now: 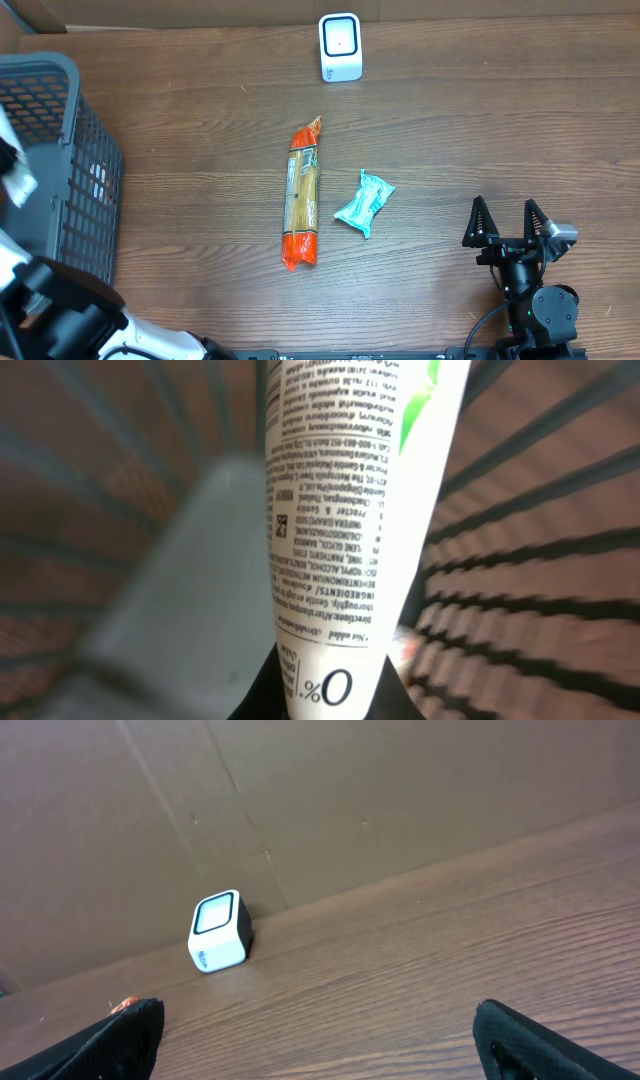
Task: Scan the item barcode
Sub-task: 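Return the left gripper to the basket and grasp the white tube, then carry the white tube out and place it left of the snack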
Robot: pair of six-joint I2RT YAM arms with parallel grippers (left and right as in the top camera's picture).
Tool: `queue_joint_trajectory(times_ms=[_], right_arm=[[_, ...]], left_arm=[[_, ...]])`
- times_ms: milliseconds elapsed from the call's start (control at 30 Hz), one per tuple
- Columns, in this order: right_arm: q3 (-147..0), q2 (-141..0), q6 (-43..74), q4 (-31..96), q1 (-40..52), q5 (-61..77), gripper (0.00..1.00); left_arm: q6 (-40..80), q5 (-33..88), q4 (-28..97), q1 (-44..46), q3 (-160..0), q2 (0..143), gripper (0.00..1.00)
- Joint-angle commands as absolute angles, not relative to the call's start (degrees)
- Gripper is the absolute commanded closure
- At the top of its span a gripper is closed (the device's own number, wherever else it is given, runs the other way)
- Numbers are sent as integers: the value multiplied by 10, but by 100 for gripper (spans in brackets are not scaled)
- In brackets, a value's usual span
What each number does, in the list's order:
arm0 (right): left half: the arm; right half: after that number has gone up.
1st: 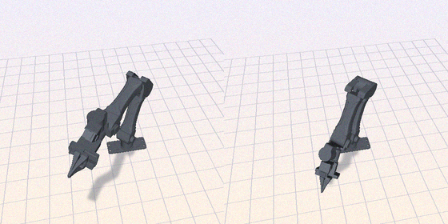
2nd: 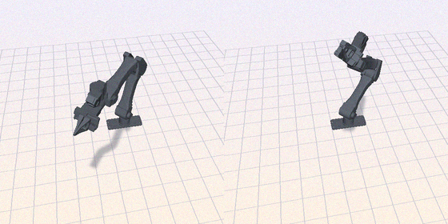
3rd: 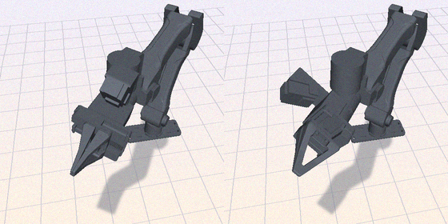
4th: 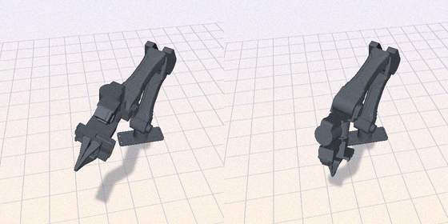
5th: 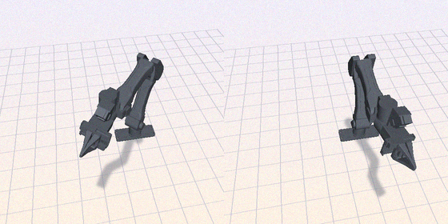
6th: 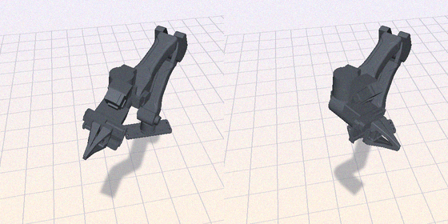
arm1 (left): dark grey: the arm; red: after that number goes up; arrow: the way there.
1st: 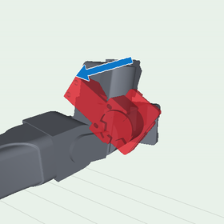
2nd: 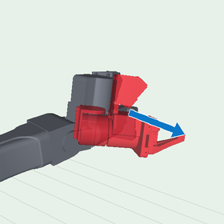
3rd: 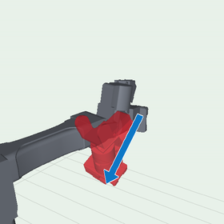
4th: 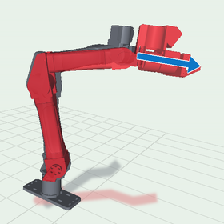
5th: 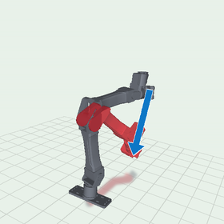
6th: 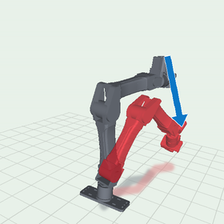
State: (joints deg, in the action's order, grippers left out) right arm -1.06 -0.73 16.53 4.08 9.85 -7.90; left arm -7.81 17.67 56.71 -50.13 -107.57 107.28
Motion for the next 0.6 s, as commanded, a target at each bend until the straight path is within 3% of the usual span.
queue_joint_trajectory(times_ms=[0, 200, 400, 567], right_arm=[[-4, -2, 167, 39, 102, -81, 0], [-4, -2, 167, 39, 102, -81, 0], [-4, -2, 167, 39, 102, -81, 0], [-4, -2, 167, 39, 102, -81, 0]], left_arm=[[-55, 259, 610, -481, -1198, 993, 96], [-56, 327, 721, -379, -1258, 906, 96], [-49, 188, 806, -150, -1249, 885, 96], [29, 52, 784, 5, -1147, 889, 96]])
